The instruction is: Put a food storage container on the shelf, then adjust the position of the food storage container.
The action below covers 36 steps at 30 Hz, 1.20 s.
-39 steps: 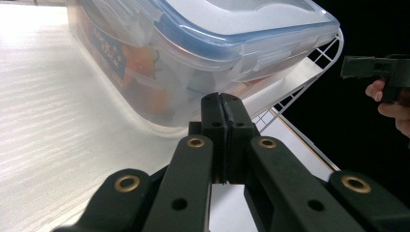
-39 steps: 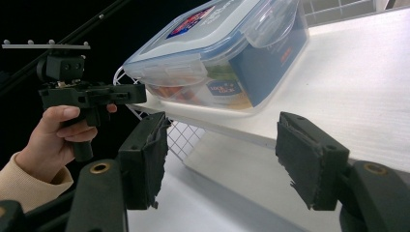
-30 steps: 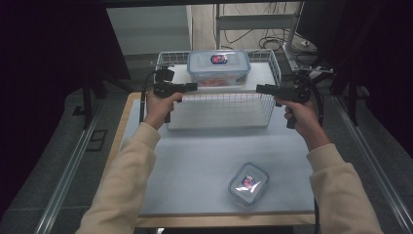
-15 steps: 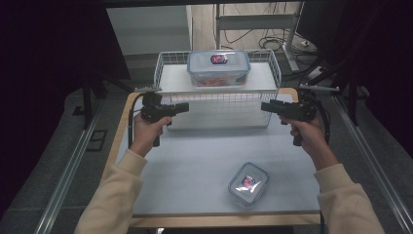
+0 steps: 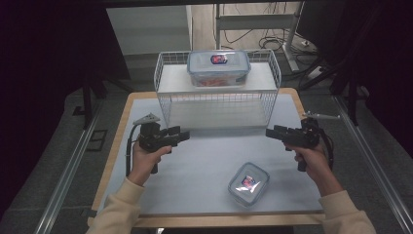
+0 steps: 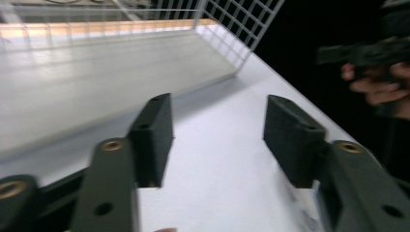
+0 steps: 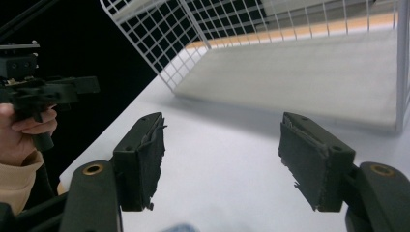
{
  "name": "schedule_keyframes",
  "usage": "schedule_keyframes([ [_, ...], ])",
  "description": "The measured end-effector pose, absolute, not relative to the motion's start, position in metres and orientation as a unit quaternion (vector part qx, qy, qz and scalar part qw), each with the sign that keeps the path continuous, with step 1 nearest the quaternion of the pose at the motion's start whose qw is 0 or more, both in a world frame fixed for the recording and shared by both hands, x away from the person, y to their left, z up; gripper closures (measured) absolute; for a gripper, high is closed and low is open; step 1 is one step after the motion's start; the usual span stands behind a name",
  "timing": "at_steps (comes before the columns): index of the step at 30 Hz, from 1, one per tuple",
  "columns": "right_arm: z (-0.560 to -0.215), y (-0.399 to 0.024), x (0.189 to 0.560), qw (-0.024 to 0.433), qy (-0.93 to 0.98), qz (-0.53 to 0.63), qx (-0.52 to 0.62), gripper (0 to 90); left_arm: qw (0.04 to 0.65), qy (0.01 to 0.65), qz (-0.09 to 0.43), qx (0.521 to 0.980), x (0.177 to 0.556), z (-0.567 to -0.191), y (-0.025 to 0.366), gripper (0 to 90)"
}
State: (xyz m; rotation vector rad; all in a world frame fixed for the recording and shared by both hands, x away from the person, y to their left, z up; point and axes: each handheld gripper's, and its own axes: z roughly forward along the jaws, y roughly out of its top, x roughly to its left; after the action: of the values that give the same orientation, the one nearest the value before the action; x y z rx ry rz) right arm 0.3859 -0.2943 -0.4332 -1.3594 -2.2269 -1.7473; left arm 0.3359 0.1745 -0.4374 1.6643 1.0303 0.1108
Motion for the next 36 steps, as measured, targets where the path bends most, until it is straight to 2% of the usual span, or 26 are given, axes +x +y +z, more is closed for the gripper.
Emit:
schedule_keyframes([
  [5,-0.451,-0.302,0.372,0.008,-0.712,-0.552,-0.434,31.5,0.556,0.434,0.029,0.708,0.324,-0.448,0.178,28.2],
  [9,-0.458,-0.308,0.360,0.003,-0.711,-0.554,-0.432,31.5,0.539,0.439,0.035,0.718,0.316,-0.461,0.178,23.6],
  [15,-0.464,-0.311,0.350,-0.007,-0.722,-0.539,-0.435,31.1,0.508,0.454,0.051,0.730,0.309,-0.476,0.177,22.5],
  [30,-0.468,-0.312,0.331,-0.038,-0.746,-0.510,-0.427,31.4,0.486,0.459,0.060,0.741,0.299,-0.488,0.174,21.8],
  [33,-0.471,-0.311,0.327,-0.045,-0.757,-0.496,-0.424,34.9,0.484,0.460,0.057,0.742,0.300,-0.491,0.175,21.5],
  [36,-0.473,-0.311,0.321,-0.042,-0.760,-0.493,-0.422,43.0,0.480,0.462,0.055,0.744,0.300,-0.495,0.175,21.6],
])
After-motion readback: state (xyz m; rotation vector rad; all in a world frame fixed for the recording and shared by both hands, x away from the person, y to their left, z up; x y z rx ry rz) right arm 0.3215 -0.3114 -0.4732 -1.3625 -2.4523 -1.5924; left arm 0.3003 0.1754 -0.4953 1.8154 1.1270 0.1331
